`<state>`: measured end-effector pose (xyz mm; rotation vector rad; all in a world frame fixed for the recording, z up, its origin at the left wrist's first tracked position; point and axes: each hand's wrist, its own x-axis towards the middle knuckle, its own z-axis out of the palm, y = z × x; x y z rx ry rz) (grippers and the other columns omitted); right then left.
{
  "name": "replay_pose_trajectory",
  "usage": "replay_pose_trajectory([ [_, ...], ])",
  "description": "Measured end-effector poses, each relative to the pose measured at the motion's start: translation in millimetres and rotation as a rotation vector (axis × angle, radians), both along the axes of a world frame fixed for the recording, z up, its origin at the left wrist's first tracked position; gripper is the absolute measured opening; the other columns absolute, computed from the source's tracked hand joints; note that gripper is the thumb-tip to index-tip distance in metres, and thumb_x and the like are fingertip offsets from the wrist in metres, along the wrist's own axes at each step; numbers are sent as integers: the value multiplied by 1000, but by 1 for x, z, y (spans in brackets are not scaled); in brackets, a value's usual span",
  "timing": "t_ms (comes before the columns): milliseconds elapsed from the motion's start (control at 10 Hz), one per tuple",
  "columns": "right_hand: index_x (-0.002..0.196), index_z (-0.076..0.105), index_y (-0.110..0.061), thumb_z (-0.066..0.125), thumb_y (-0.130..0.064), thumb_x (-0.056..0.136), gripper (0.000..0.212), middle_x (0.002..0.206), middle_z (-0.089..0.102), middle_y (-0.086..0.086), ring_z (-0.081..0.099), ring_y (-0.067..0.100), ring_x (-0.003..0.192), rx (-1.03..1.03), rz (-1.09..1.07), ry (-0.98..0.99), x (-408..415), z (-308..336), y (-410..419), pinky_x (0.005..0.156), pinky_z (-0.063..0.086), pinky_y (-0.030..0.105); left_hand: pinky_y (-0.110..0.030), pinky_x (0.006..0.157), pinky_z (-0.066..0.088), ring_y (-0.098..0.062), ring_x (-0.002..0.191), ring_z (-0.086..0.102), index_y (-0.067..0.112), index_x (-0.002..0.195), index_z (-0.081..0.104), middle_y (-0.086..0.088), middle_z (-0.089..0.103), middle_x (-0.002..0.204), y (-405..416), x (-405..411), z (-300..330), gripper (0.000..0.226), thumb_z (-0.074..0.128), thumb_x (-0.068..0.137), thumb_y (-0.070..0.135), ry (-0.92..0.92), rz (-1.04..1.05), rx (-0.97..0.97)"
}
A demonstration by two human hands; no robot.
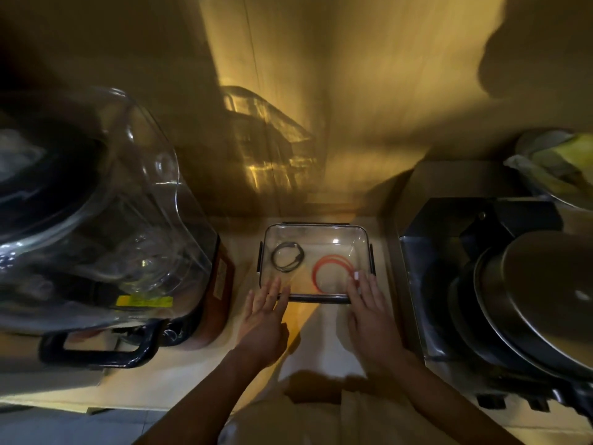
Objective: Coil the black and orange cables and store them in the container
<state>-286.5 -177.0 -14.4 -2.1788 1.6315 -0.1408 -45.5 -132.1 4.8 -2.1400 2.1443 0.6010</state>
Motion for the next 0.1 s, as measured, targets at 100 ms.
replay_pose_trajectory([
  [100, 156, 18, -23, 35, -29, 101, 57, 165, 9, 3, -5, 18, 152, 9, -28, -34, 1, 9, -3, 124, 7, 41, -36, 124, -1, -22, 154, 4, 22, 156, 23, 1, 9, 165, -4, -1, 6, 61, 44, 100, 32, 183, 23, -76],
])
